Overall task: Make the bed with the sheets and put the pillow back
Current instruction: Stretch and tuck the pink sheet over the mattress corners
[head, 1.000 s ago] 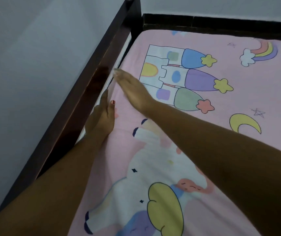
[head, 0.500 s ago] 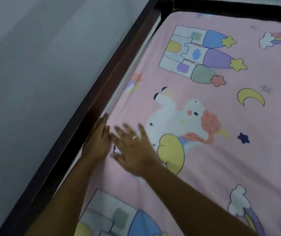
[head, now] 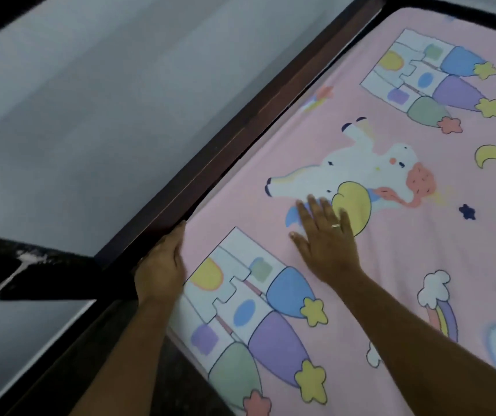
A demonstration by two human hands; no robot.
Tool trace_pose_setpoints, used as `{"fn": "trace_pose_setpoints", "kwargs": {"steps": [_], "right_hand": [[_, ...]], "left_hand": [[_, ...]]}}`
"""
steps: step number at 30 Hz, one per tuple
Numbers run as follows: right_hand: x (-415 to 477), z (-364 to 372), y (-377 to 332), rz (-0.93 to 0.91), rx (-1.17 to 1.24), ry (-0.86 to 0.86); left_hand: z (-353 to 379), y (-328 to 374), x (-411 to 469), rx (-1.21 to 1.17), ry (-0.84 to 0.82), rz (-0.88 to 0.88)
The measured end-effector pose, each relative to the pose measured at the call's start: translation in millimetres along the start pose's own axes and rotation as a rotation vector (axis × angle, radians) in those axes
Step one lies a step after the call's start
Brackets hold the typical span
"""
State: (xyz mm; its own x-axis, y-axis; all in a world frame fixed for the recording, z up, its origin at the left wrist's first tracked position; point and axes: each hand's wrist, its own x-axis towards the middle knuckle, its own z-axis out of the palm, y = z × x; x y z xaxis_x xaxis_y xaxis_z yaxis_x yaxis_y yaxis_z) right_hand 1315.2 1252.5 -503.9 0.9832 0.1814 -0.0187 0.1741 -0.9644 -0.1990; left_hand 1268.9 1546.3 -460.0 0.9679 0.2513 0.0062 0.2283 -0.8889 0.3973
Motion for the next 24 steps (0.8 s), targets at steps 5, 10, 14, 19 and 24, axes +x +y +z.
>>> {"fn": "trace_pose_setpoints", "kwargs": {"steps": [5, 10, 14, 19, 24], "right_hand": [[-36.4, 19.7, -109.6, -0.126, 0.133, 0.018], [-84.3, 13.9, -168.9, -0.6, 0.158, -0.06], [-98.4, 0.7, -137.0, -0.761, 0.294, -0.077], [-143.9, 11.1, -72.7, 0.108, 0.112, 0.082], [-200.0, -0.4, -141.4, -0.278, 0.245, -0.102]], "left_hand": [[-0.5, -23.0, -11.2, -0.024, -0.002, 0.085], [-2.5, -26.7, -20.2, -0.053, -0.049, 0.09], [-10.5, -32.9, -75.3, -0.087, -0.054, 0.023], [3.2, -14.1, -162.4, -0.211, -0.062, -0.066], [3.9, 25.5, -202.2, -0.259, -0.091, -0.105]]}}
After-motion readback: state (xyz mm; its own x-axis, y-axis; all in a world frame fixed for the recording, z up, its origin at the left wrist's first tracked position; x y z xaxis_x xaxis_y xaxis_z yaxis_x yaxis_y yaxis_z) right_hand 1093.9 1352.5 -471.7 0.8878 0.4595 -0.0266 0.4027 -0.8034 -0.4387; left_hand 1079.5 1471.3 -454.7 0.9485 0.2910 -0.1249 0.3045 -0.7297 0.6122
